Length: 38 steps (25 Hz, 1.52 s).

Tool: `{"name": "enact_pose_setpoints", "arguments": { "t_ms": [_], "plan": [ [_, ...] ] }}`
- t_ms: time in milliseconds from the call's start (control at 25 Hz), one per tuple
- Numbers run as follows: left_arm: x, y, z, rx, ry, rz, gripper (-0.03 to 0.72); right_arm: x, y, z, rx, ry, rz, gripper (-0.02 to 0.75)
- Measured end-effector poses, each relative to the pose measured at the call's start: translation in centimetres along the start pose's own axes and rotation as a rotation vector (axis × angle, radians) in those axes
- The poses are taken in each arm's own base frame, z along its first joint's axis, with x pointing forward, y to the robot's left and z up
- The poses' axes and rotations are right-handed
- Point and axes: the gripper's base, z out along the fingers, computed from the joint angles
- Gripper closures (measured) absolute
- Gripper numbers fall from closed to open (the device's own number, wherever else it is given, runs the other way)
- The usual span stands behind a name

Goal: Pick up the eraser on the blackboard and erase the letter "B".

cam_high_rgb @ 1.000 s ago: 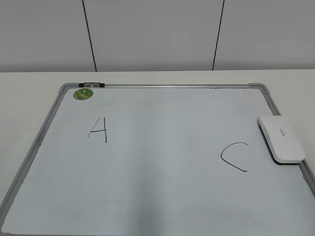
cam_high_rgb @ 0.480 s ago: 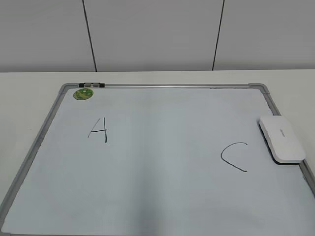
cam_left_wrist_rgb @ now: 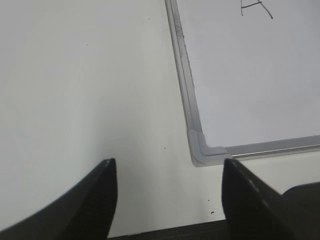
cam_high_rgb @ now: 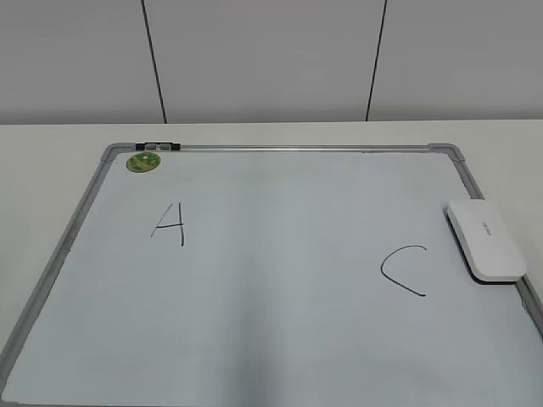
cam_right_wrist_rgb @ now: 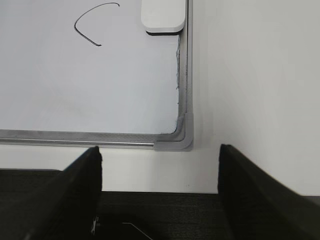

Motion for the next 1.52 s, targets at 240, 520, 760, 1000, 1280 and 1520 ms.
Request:
{"name": "enact_pose_setpoints", "arguments": {
  "t_ms": [240, 520, 760, 1000, 1280, 1520],
  "plan": [
    [0.4, 0.1, -0.6, 0.001, -0.046, -0.004, 0.214, 0.2, 0.0, -0.2, -0.002, -0.021, 0.001, 0.202],
    [1.2, 0.2, -1.7, -0.042, -0.127, -0.045, 0.215, 1.0, -0.2, -1.3, -0.005, -0.113, 0.013, 0.202],
    [1.6, 0.2, -2.2, -0.105, -0.160, -0.095, 0.215, 1.9, -0.3, -2.2, 0.045, -0.202, 0.067, 0.202],
    [2.2, 0.2, -2.8, -0.140, -0.210, -0.123, 0.215, 2.5, -0.3, -2.7, 0.057, -0.256, 0.082, 0.202],
    [2.4, 0.1, -3.0, -0.146, -0.221, -0.128, 0.215, 2.6, -0.3, -2.8, 0.058, -0.261, 0.083, 0.202],
    [2.4, 0.1, -3.0, -0.146, -0.221, -0.128, 0.215, 2.6, -0.3, -2.8, 0.058, -0.261, 0.083, 0.202]
  ]
}}
